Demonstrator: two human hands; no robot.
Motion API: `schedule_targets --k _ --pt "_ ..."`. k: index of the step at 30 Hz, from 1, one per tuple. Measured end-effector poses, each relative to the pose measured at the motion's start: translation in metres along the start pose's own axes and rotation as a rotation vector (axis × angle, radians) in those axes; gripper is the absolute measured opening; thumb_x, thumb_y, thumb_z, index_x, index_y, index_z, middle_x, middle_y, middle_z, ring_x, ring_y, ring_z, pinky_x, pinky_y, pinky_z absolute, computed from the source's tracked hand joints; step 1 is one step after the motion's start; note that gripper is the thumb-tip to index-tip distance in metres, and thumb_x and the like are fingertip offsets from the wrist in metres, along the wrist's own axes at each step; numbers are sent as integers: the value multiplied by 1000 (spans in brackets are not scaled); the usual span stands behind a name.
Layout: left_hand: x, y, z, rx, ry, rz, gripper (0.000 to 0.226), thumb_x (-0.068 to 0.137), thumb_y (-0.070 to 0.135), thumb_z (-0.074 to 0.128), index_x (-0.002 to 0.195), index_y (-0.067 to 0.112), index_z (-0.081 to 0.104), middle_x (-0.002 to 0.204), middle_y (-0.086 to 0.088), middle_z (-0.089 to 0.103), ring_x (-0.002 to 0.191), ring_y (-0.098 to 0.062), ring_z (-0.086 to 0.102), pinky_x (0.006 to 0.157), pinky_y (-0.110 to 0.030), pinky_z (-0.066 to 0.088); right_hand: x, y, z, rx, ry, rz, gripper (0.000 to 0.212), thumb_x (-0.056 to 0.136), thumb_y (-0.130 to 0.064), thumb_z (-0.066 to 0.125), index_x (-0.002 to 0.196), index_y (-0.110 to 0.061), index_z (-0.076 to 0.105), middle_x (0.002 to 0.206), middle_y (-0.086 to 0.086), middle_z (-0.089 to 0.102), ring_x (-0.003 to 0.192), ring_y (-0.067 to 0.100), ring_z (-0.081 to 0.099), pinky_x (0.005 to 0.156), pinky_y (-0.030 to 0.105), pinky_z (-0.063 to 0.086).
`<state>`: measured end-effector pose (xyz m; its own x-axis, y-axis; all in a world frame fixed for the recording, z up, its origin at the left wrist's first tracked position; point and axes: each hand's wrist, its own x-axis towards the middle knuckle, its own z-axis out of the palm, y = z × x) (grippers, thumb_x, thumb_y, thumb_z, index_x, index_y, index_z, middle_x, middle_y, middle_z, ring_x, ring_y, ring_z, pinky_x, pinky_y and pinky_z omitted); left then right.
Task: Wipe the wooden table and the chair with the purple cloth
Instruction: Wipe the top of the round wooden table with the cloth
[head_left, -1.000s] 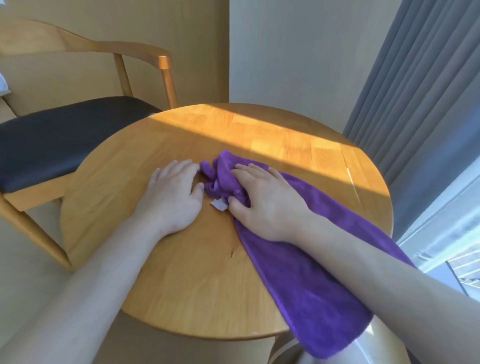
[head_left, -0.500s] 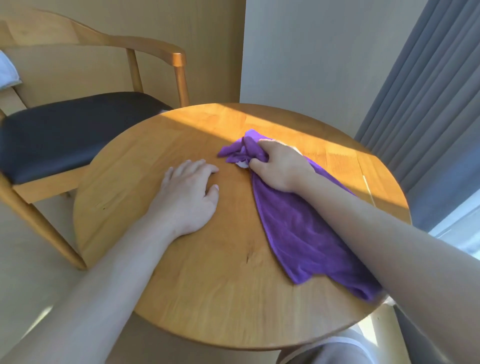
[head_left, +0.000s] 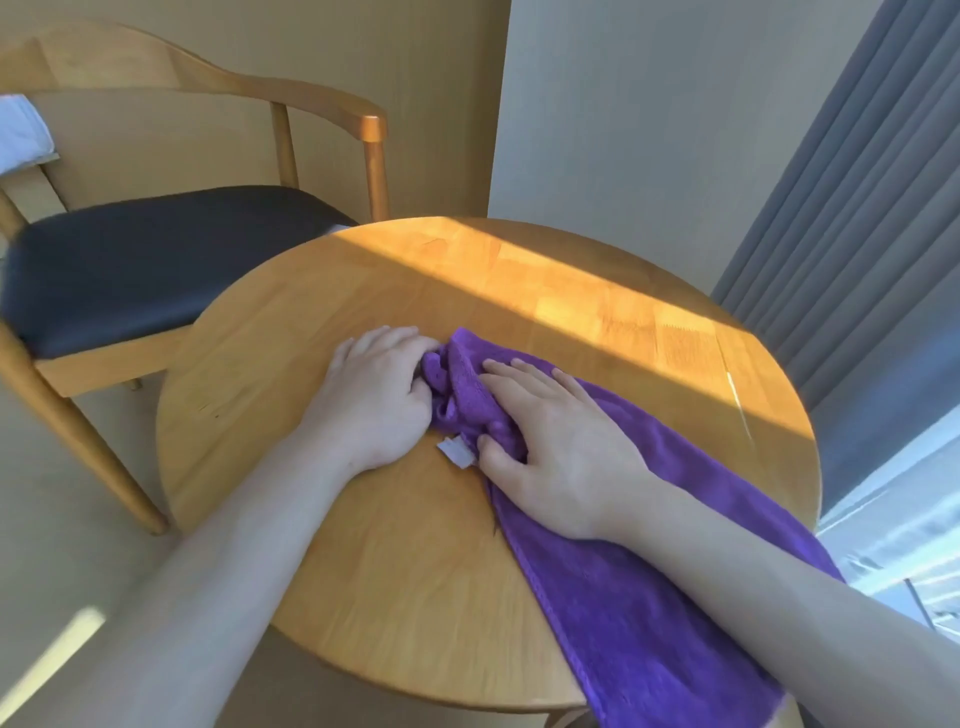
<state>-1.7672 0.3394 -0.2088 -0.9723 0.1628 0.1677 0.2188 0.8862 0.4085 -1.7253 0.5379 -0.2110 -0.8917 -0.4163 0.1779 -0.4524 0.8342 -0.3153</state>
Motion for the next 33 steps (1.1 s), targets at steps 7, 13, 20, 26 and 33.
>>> schedule_targets --k 7,13,20,26,33 --pt "1 -1 3 9 -6 -6 46 103 27 41 149 27 41 161 4 31 151 -19 18 124 -43 10 65 26 -15 62 37 149 48 75 -58 35 96 -26 63 114 -3 67 113 25 57 99 41 44" --pt "2 -3 4 -3 30 0 41 102 27 43 143 31 47 156 8 37 147 -16 23 121 -38 12 122 49 -6 59 130 307 24 87 -45 50 70 -29 47 75 -15 51 85 22 48 110 55 34" --pt "1 -4 2 -23 48 18 38 99 25 49 137 30 52 149 9 45 141 -16 31 118 -36 17 80 26 -3 -12 91 154 20 91 -42 49 79 -27 45 88 -9 54 95 25 53 101 45 39" --pt "2 -6 0 -22 38 33 41 96 18 48 137 23 52 150 4 46 141 -19 32 119 -37 19 8 -3 -2 -3 12 -18 67 85 -51 35 142 -20 51 154 -4 47 147 15 34 123 42 22" --pt "-2 -6 -2 27 -27 21 46 104 26 40 149 26 40 162 5 31 150 -16 20 123 -38 13 57 17 -12 85 46 47 53 76 -53 39 109 -21 66 126 -3 66 122 20 55 103 39 42"
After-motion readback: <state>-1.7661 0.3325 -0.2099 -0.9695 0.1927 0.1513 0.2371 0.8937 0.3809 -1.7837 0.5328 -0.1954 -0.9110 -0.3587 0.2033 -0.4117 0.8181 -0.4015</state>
